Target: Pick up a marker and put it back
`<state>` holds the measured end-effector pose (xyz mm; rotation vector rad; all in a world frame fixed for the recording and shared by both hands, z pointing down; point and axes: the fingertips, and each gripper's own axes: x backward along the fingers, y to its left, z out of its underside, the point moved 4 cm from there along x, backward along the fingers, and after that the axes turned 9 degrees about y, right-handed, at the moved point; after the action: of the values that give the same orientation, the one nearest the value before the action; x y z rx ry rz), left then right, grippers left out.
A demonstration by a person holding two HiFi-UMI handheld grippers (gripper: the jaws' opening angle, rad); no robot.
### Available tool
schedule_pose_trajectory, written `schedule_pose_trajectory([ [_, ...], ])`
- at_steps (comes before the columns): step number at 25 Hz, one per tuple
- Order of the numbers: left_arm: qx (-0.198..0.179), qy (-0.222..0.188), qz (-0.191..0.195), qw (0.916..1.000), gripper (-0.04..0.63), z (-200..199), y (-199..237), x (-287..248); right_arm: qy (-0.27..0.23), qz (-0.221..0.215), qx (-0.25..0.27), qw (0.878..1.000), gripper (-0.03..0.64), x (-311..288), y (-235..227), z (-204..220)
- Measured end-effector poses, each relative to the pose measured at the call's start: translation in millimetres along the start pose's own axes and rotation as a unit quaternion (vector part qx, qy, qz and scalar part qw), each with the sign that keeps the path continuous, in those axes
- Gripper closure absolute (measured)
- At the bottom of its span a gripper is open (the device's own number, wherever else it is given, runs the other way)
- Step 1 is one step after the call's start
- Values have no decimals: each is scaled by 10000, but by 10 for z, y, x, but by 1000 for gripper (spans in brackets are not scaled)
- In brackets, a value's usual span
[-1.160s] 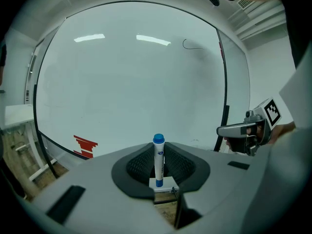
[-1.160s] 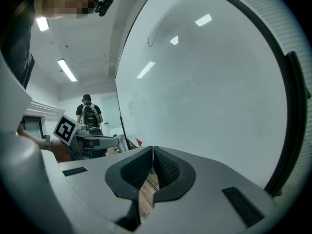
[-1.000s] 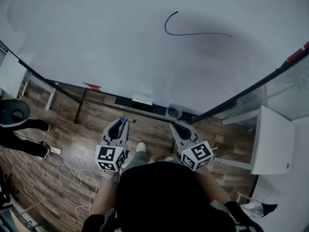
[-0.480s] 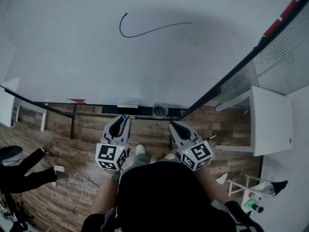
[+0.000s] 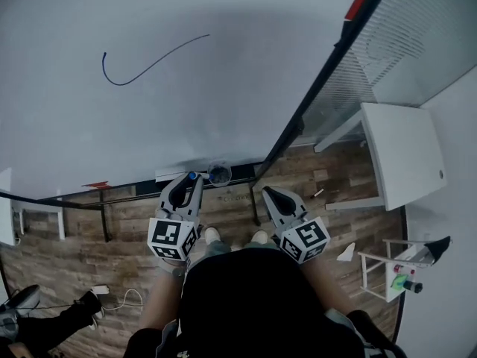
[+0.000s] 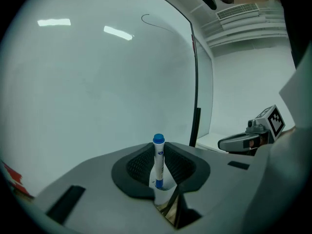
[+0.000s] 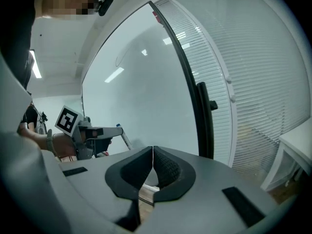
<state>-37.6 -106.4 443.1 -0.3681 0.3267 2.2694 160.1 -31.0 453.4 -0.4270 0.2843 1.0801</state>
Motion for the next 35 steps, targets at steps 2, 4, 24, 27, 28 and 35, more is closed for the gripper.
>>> schedule_pose_trajectory([
  [2, -58, 49, 145, 9999, 515, 2, -64, -108, -24, 153, -71, 9999, 588, 67, -68, 20],
  [4, -94, 113, 283, 9995, 515, 27, -120, -206, -39, 299, -139, 9994, 588, 132, -122, 44],
  [24, -301, 854, 765, 9929, 515, 536, -264, -805, 144, 1225, -674, 9901, 588, 555, -326, 434],
  [27, -347, 974, 767, 9917, 515, 604, -271, -836, 173, 1267, -708, 9893, 588, 576, -313, 468],
  [28, -362, 1002, 765, 9914, 515, 626, -275, -847, 180, 1276, -718, 9891, 588, 579, -311, 479],
  [35, -392, 1004, 749, 9913, 514, 661, -297, -893, 207, 1299, -745, 9885, 588, 593, -308, 519],
])
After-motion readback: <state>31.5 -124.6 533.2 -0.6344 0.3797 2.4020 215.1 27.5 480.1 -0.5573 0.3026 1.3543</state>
